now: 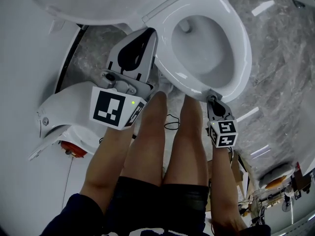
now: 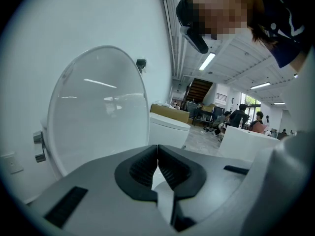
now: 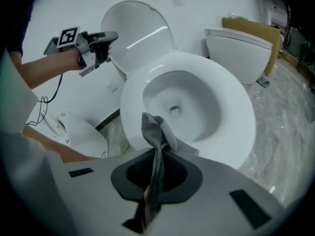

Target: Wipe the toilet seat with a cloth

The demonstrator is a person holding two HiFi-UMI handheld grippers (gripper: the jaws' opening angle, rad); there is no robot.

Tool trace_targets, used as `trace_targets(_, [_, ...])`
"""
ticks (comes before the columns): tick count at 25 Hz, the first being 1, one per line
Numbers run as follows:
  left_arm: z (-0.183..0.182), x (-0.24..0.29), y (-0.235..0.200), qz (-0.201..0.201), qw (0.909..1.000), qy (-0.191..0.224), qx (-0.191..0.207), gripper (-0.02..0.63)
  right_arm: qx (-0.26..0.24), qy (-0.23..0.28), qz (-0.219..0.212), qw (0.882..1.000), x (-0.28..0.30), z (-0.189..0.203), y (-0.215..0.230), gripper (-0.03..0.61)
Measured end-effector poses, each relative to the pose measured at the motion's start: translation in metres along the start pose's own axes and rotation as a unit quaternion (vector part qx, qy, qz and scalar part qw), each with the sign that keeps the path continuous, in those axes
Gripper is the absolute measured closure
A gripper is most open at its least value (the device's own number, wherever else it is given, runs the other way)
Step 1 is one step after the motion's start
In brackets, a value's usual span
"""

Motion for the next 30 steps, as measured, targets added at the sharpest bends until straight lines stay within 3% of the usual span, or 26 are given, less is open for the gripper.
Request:
trace_targets(5, [0.002,0.007,0.009,0.007,1.0,-0.002,0.0,0.592,-0.025,0.023,-0.068,0.997,0.025,-0.038,-0.072,0.551])
trace_targets(10, [0.003,0.012,0.018,0.015,0.9998,-0.009,0.005,0.592,-0.02,0.031,-0.082,0.996,0.031,-0.052,-0.091,0.551])
trace_targets(13, [0.004,0.015,0.021,0.017,0.9998,-0.012,0.004,0.592,-0.041,0.019,-0.056,0.997,0.025,-0.041,-0.06,0.551])
trace_targets(18, [0.003,0.023,0.028,0.027,0.9995,-0.014,0.004,0.592,-0.047,-0.004,0.053,0.997,0.01,-0.028,0.047,0.551])
trace_targets(21, [0.002,0.028,0.031,0.03,0.9995,-0.012,0.004,0.592,-0.049,-0.005,0.071,0.996,0.005,-0.029,0.068,0.552])
trace_targets(26, [-0.001,0.037,0.036,0.036,0.9992,-0.014,0.006,0.592,0.011,0.013,-0.008,1.0,0.008,-0.019,0.002,0.551])
trace_targets(30, [0.0,0.044,0.036,0.036,0.9992,-0.013,0.008,0.592,-0.013,0.023,-0.063,0.998,0.013,-0.019,-0.05,0.551])
Point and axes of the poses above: the fingertips, and each gripper's own axes: x forward along the fingers, y to its right, z out of its underside, the point moved 4 cm from there along -x, backward along the fingers, and after that the axes turned 12 degrees about z, right-handed, at the moved point
